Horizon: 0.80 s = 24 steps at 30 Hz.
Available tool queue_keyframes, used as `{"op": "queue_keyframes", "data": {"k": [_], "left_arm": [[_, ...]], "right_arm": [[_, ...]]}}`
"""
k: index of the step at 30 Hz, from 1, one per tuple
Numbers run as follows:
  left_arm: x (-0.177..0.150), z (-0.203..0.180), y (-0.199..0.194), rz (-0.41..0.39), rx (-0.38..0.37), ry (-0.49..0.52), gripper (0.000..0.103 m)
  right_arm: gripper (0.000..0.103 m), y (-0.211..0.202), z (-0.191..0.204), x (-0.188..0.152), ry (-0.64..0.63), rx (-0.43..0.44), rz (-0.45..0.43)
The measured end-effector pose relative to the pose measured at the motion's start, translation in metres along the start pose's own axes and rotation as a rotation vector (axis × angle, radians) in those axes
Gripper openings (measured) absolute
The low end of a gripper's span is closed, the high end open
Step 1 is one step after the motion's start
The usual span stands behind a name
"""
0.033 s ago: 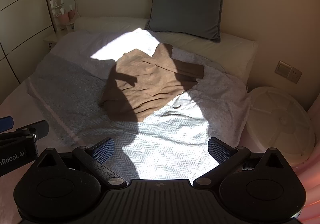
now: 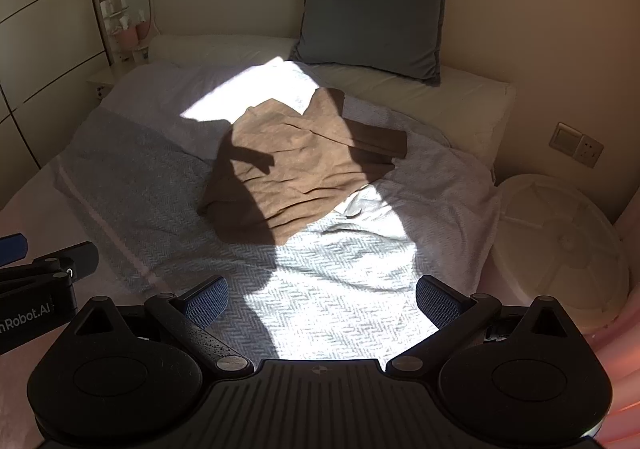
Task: Fold clothes
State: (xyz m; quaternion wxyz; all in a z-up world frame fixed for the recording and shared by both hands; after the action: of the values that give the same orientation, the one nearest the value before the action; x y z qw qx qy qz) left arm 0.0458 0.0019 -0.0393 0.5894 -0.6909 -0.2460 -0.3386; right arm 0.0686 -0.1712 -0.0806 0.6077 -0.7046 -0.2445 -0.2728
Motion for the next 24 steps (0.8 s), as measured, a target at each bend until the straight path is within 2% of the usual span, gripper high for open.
{"op": "queue_keyframes", "data": {"k": [11, 24], "left_arm": [[-0.002, -0.009, 0.009, 0.012, -0.002, 0.012, 0.072], [-0.002, -0.006, 0.015, 0.024, -0.001, 0.026, 0.072]], "right_arm": [[0.102, -0.002, -0.014, 0.012, 0.019, -0.002, 0.013], [0.102, -0.002, -0.009, 0.007, 0.019, 0.002, 0.006]]}}
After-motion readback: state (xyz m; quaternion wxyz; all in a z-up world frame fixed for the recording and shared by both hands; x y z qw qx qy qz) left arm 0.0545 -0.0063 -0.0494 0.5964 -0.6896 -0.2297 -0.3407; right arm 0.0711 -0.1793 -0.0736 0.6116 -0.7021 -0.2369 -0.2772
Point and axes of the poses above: each gripper's, at about its wrist camera, not at the fingertips, and y roughly the way its jaws point, z to its left, x to its top, the point moved 6 cm from there along y, roughly the way its jaws point, and after that the axes turned 14 degrees about -x, right-handed, at the moved point
